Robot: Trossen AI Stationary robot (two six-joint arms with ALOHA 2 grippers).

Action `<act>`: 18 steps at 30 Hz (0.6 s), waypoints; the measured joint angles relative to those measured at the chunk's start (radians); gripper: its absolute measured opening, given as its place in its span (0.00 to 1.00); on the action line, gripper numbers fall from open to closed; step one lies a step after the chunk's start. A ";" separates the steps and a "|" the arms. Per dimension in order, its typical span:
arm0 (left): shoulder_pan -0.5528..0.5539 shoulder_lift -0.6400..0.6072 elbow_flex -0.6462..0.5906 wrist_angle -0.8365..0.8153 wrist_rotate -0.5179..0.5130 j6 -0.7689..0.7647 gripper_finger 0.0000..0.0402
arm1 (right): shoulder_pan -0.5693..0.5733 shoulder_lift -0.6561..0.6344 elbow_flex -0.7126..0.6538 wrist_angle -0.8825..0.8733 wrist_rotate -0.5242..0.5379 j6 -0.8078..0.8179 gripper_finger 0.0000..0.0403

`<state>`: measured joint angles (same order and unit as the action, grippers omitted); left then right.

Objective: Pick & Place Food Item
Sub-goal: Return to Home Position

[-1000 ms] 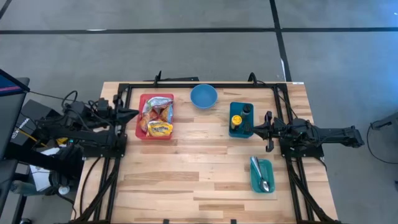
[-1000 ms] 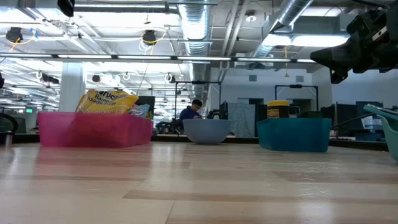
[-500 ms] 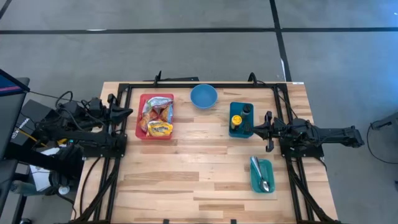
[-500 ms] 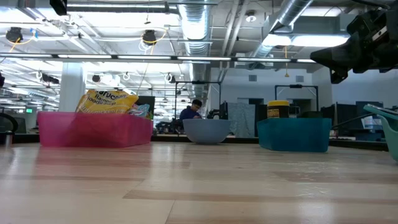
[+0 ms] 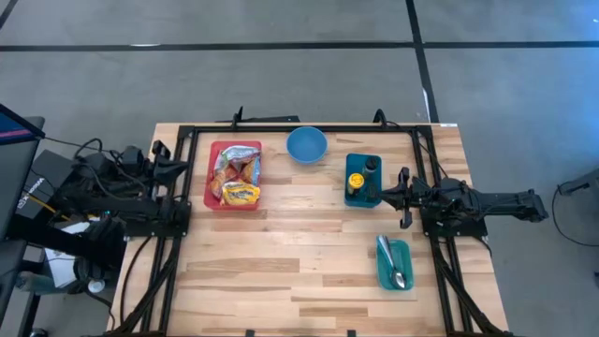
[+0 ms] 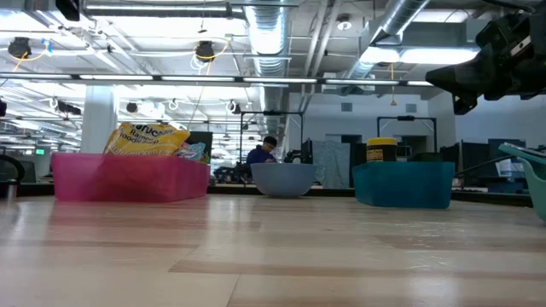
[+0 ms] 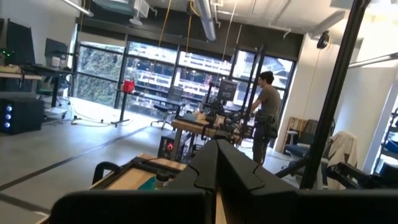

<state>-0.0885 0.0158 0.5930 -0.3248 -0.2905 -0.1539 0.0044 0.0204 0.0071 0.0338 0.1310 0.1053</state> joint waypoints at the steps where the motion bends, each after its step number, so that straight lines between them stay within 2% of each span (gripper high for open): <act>1: 0.000 -0.009 0.000 -0.001 0.000 0.000 0.00 | 0.000 0.000 0.000 0.000 0.000 0.000 0.00; 13: 0.000 -0.011 0.000 -0.003 0.000 0.001 0.00 | 0.000 0.000 0.000 0.000 0.000 0.000 0.00; 18: 0.000 -0.009 -0.082 0.156 0.016 0.038 0.00 | 0.000 0.000 0.000 0.000 0.000 0.000 0.00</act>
<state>-0.0887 0.0067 0.5109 -0.1686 -0.2743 -0.1157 0.0047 0.0201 0.0071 0.0338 0.1310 0.1055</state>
